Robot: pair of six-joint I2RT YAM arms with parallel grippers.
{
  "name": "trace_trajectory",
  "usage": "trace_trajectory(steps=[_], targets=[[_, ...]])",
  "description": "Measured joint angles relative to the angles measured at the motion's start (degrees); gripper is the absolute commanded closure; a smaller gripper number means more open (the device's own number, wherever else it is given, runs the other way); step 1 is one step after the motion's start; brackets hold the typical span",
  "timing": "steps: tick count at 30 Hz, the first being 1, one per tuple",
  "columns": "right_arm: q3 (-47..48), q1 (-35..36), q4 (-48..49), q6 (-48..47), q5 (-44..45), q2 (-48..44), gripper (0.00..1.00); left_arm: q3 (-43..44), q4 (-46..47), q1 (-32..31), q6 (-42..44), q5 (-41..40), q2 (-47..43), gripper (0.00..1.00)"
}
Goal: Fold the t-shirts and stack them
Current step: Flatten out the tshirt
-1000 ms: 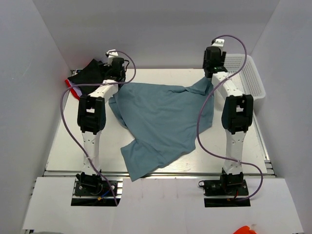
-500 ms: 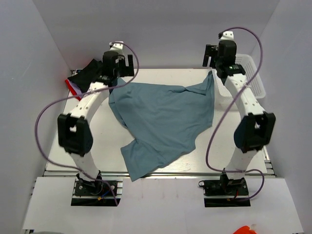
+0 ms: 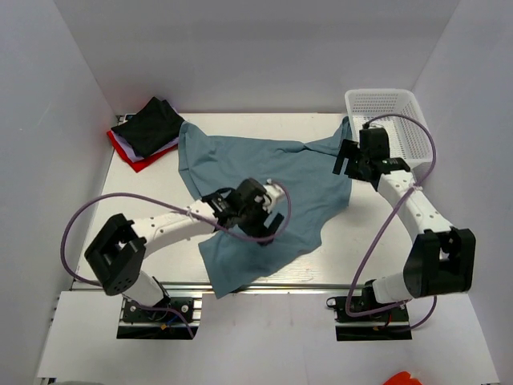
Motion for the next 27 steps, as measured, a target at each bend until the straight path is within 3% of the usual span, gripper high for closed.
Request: trace_trajectory(steps=[9,16,24,27], targets=[[-4.39,-0.42,0.17,6.71,1.22,-6.23,0.11,-3.17,-1.09,-15.93,-2.56,-1.64,-1.73,0.07],[-8.59,-1.57,0.15,9.57,0.52,-6.56,0.11,-6.51,3.65,-20.5,-3.26,-3.78,-0.7,0.12],[-11.13,-3.13,-0.04,10.58,-2.49,-7.04,0.11,-8.63,8.55,-21.77,-3.34,-7.15,4.66,0.34],[-11.61,-3.58,-0.11,10.58,-3.34,-6.73,0.11,-9.6,10.71,-22.14,-3.21,-8.74,5.44,0.49]])
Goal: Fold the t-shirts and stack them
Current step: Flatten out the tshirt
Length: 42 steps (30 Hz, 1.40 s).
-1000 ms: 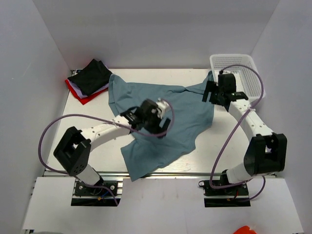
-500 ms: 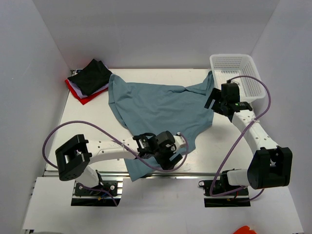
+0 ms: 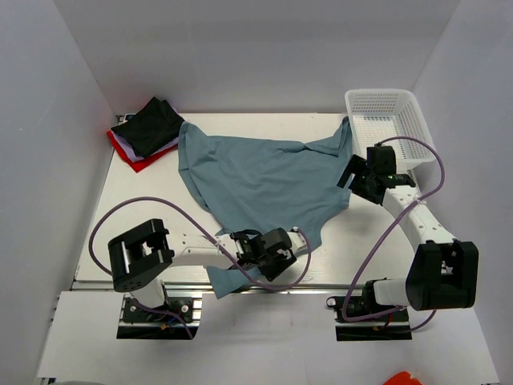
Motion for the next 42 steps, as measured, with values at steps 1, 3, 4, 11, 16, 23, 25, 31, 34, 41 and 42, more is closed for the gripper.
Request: trace_trajectory(steps=[1,3,4,11,16,23,25,31,34,41,42], targets=[[-0.02,-0.22,0.09,0.0,-0.55,0.46,0.11,-0.28,0.74,-0.04,0.13,-0.63,0.04,0.54],[-0.02,-0.57,0.15,0.0,-1.31,1.73,0.11,-0.7,1.6,-0.04,0.02,-2.05,0.04,0.71],[-0.02,-0.76,0.26,0.04,-1.7,2.67,0.11,-0.81,1.95,-0.04,0.07,-2.86,0.07,0.77],[-0.7,-2.03,1.92,0.92,-2.4,9.57,0.19,-0.92,1.92,-0.07,-1.68,-8.39,0.13,1.0],[-0.72,-2.29,4.13,1.42,-0.15,12.5,0.22,-0.96,0.13,-0.09,-3.58,-12.37,-1.33,1.0],[-0.66,-2.27,6.56,1.92,-0.17,18.82,0.27,-1.01,-0.13,-0.09,-4.33,-14.29,-7.37,1.0],[-0.42,-2.29,7.69,2.08,-1.03,19.28,0.4,-1.01,-0.17,-0.09,-4.46,-14.56,-7.78,1.0],[-0.02,-2.29,9.79,2.45,-3.5,20.85,0.8,-1.01,-1.09,-0.09,-4.5,-15.82,-7.89,1.0],[-0.04,-2.29,10.54,2.8,-5.16,21.14,1.0,-1.01,-1.95,-0.09,-4.74,-17.27,-8.7,1.0],[-0.11,-2.27,12.28,2.03,-8.07,17.46,1.0,0.59,-6.62,0.11,-6.01,-29.03,-14.78,1.0],[0.0,-2.23,12.52,1.75,-8.52,15.12,1.0,1.86,-7.56,0.22,-6.29,-32.35,-15.82,1.0]])
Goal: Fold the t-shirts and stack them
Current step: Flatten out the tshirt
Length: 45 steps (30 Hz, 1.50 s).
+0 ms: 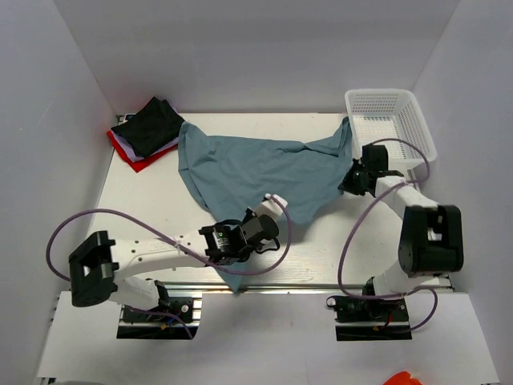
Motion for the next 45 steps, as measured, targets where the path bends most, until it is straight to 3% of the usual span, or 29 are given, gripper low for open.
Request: trace_trajectory(steps=[4,8,15,23,29,36,45], targets=[[3.54,0.11,0.28,-1.51,-1.42,-8.72,1.0,5.7,-0.37,0.31,1.95,-11.45,-3.89,1.0],[12.87,0.22,-0.13,-3.43,-2.4,-14.99,1.0,10.64,3.89,0.39,9.16,-19.34,-8.92,1.0],[26.8,0.26,-1.97,-7.28,-2.6,-21.99,1.0,18.88,12.26,0.13,24.83,-21.9,-16.22,1.0],[44.61,0.33,-6.45,-13.62,-2.78,-22.86,1.0,32.13,12.94,0.11,37.48,-13.55,-17.14,1.0],[54.23,0.33,-7.26,-17.7,-2.6,-23.91,1.0,42.66,9.77,-0.15,42.18,-3.52,-18.12,1.0],[56.81,0.79,-4.96,-22.34,-2.69,-30.14,1.0,55.15,3.26,-0.11,43.56,9.99,-18.75,1.0],[58.6,0.83,0.0,-25.53,-1.88,-38.34,1.0,61.77,-2.62,-0.09,43.28,23.32,-18.73,1.0]])
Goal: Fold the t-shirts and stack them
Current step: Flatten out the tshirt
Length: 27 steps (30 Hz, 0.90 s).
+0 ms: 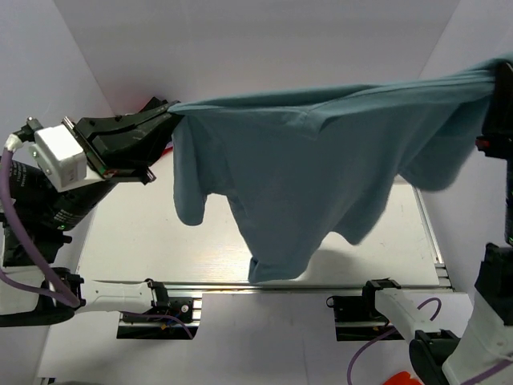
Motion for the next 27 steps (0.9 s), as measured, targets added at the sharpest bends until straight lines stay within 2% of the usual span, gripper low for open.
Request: trace_trajectory(steps=[7,11,14,17,22,24,27], targets=[[-0.39,-0.22,2.64,-1.95,0.85,-4.76,1.0,1.42,-3.37,0.11,-1.84,11.06,-1.14,1.0],[-2.1,-0.24,5.51,-2.54,0.87,-7.3,1.0,0.61,-2.36,0.07,-1.92,9.66,-1.73,1.0],[-1.44,-0.24,6.01,-2.91,0.9,-6.97,1.0,-0.13,0.96,-0.04,-0.52,1.66,-0.28,1.0],[-2.14,-0.24,6.78,-4.11,2.16,-5.53,1.0,-2.56,10.32,-0.13,5.62,-10.6,3.23,1.0],[-2.69,-0.24,8.57,-8.83,9.38,2.51,1.0,-5.99,42.49,-0.11,33.07,-31.93,17.46,1.0],[-4.11,-0.28,8.68,-10.64,11.19,5.97,1.0,-5.97,49.88,-0.04,40.46,-37.07,23.02,1.0],[-8.11,-0.35,7.45,-12.17,11.34,9.09,1.0,-5.92,55.25,0.02,47.34,-42.38,28.22,1.0]])
